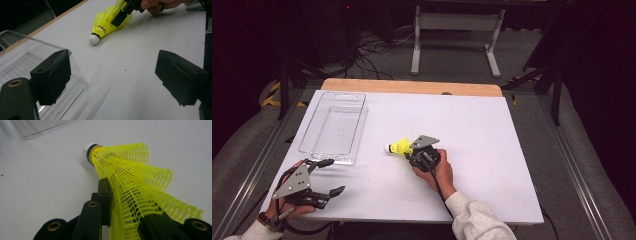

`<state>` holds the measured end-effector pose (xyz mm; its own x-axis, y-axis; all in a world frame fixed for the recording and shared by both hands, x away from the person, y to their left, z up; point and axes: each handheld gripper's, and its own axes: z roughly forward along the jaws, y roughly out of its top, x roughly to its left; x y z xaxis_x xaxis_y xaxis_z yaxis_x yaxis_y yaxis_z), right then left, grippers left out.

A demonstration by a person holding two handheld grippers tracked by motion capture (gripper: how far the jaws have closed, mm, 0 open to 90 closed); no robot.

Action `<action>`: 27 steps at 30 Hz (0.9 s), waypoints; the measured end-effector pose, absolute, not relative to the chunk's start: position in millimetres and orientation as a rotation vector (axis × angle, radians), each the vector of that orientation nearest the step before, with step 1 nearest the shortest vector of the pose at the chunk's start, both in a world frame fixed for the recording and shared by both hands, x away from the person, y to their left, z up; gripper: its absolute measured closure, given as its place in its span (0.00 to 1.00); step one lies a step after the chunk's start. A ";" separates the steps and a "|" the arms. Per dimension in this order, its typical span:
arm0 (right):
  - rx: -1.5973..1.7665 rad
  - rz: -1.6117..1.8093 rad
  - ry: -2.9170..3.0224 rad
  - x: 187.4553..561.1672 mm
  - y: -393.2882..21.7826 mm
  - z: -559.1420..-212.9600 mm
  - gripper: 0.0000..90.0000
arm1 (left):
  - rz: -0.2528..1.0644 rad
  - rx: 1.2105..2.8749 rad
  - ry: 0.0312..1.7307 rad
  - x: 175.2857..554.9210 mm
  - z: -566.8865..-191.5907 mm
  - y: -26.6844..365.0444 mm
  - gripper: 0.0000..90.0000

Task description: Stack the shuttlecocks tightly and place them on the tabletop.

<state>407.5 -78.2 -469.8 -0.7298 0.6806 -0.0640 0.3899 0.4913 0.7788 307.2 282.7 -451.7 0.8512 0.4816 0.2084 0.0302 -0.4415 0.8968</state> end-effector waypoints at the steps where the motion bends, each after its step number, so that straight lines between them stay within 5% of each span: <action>1: 0.888 1.108 2.373 407.3 -77.8 -469.7 0.88 | 0.540 1.973 0.377 307.3 -451.6 283.0 0.16; 27: 0.889 1.199 2.345 404.1 -96.7 -459.9 0.93 | 0.533 1.951 0.396 312.3 -451.6 286.9 0.15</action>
